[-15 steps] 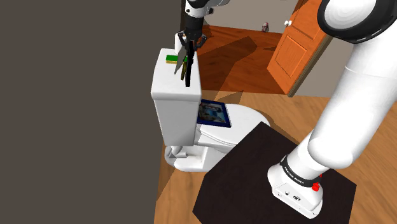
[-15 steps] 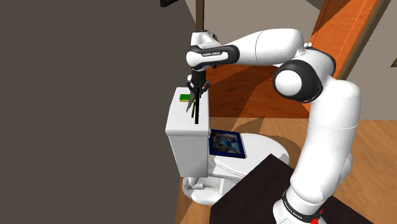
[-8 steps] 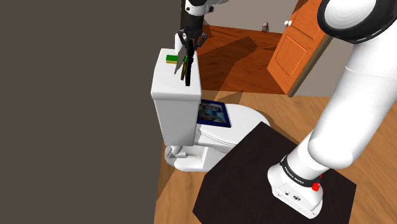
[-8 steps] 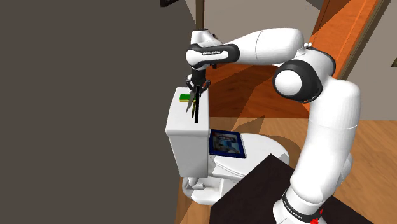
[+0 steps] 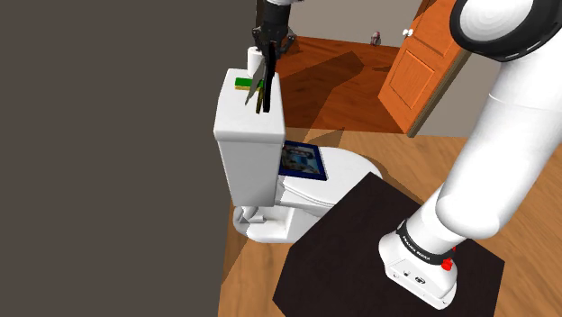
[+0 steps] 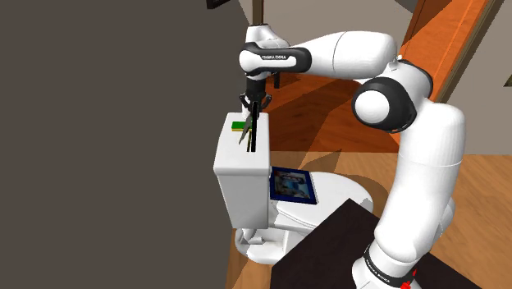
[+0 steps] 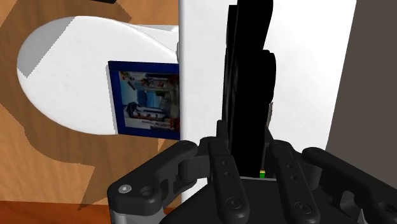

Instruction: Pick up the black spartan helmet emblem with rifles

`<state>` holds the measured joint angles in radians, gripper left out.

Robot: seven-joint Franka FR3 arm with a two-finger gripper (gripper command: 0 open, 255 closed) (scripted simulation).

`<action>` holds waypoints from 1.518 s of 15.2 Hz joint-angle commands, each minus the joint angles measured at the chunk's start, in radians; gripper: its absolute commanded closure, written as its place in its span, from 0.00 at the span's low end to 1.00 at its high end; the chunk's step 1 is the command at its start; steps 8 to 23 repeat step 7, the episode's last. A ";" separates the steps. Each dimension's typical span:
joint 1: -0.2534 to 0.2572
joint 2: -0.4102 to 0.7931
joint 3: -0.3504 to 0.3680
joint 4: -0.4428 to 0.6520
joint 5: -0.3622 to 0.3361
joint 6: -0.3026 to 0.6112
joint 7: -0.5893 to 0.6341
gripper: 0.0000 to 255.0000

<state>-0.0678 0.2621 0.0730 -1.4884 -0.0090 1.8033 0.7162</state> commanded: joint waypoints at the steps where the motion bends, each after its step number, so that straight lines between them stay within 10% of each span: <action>1: 0.000 0.000 0.000 0.027 0.000 -0.027 -0.001 1.00; 23: 0.001 0.007 0.000 0.094 0.000 -0.086 0.000 1.00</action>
